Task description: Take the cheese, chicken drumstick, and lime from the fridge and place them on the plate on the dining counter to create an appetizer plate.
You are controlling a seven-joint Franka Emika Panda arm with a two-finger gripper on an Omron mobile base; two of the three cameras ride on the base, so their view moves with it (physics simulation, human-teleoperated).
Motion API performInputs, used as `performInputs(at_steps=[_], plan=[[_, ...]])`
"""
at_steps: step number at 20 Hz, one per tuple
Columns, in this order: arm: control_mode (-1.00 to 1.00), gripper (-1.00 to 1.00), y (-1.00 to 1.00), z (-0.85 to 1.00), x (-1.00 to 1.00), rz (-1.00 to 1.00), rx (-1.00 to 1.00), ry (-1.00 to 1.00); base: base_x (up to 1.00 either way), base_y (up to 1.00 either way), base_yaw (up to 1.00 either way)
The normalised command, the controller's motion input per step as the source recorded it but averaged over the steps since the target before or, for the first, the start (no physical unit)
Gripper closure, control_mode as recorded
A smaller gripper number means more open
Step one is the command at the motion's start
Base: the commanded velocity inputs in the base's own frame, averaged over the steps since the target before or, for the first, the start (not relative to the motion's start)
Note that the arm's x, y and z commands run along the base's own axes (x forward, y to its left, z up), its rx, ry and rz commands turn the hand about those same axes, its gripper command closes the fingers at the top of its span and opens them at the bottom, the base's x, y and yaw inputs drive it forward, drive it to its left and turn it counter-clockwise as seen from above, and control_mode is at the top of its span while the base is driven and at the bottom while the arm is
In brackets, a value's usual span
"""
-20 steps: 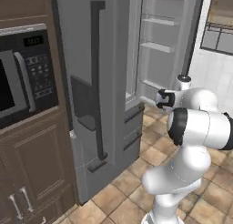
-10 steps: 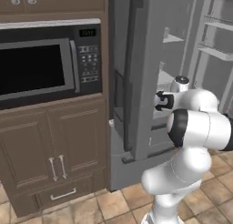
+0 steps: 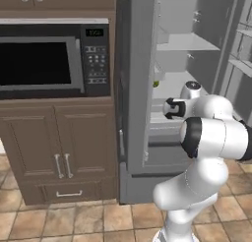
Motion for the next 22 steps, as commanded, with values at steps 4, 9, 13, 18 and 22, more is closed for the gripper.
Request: performInputs(at_steps=[4, 9, 13, 18, 22], plan=[[1.0, -1.0, 0.0, 0.0, 0.0, 0.0, 0.0, 0.0, 0.0, -0.37, 0.36], [1.0, -1.0, 0.0, 0.0, 0.0, 0.0, 0.0, 0.0, 0.21, -0.04, 0.14], [1.0, -1.0, 0.0, 0.0, 0.0, 0.0, 0.0, 0.0, 0.16, 0.0, 0.0], [1.0, -1.0, 0.0, 0.0, 0.0, 0.0, 0.0, 0.0, -0.03, -0.5, 0.0], [1.0, -1.0, 0.0, 0.0, 0.0, 0.0, 0.0, 0.0, -0.16, -0.89, 0.0]])
